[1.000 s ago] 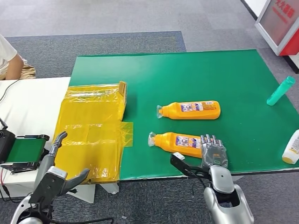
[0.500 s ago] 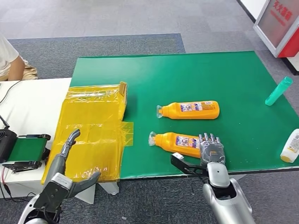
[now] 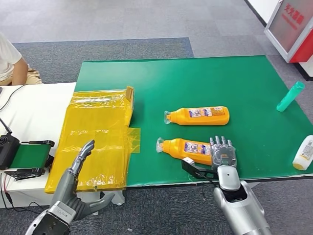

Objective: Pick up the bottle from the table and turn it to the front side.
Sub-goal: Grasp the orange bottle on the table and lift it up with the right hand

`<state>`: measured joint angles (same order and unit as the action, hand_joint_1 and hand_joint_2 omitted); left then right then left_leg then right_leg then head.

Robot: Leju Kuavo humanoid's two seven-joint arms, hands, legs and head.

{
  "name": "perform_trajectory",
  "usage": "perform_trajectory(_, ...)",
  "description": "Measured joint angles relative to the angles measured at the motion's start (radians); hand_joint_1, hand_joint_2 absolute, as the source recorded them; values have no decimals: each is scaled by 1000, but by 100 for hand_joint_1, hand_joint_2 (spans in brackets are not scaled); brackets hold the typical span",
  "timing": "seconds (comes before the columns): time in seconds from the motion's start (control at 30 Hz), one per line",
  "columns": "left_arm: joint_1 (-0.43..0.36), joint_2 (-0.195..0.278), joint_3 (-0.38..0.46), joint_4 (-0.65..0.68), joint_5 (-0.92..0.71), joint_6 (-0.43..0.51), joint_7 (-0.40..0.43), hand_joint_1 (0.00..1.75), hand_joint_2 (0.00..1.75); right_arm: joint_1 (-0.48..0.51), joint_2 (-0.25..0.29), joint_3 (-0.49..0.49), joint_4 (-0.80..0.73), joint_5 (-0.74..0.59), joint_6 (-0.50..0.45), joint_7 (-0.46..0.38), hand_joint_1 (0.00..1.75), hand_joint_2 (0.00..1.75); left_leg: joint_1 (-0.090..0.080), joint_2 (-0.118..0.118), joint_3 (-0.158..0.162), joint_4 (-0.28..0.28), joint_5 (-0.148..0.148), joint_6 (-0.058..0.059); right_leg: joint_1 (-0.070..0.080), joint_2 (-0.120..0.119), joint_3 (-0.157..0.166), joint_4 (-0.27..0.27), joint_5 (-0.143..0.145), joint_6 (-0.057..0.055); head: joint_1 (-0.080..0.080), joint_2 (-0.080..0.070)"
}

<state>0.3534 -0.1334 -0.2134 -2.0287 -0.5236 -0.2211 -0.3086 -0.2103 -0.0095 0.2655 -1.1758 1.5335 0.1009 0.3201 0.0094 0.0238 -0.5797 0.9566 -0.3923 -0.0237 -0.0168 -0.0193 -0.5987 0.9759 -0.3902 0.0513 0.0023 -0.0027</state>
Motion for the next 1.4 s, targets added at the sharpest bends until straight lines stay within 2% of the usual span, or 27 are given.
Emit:
perform_trajectory(0.27,11,27,-39,0,32,19,19,0,175,-13,2,4,26,0,-14,-39,3,175,0,0,4,0,-1,1,0,0,5,-1,0,0,0,0)
perform_trajectory(0.3,11,31,-44,0,35,22,20,0,175,-15,2,4,31,0,-15,-44,39,175,0,0,4,0,-1,1,0,0,5,-2,0,0,0,0)
perform_trajectory(0.4,11,43,-62,0,49,27,23,0,175,-22,5,3,45,0,-18,-61,167,175,0,1,6,0,-1,1,0,1,7,-2,0,0,0,0)
perform_trajectory(0.43,11,48,-68,0,54,32,25,0,175,-24,6,3,51,0,-20,-68,175,175,0,1,6,0,-1,1,0,1,8,-3,0,0,0,0)
perform_trajectory(0.8,13,92,-107,0,105,66,36,0,175,-38,14,2,85,0,-47,-119,175,175,0,2,6,0,5,-1,1,1,11,-3,7,1,0,0)
perform_trajectory(1.2,13,112,-122,0,136,69,35,0,175,-41,16,-9,98,0,-75,-156,175,175,1,3,6,0,3,-1,1,2,10,-3,4,-4,0,0)
perform_trajectory(1.3,13,114,-124,0,145,69,34,0,175,-33,35,-47,91,-33,-94,-221,175,175,1,3,6,0,4,-2,1,3,10,-3,5,-3,0,0)
perform_trajectory(1.4,13,113,-121,0,156,64,34,0,175,2,82,-117,36,-184,-86,-357,175,175,1,3,4,0,5,-2,2,2,9,-2,6,0,0,0)
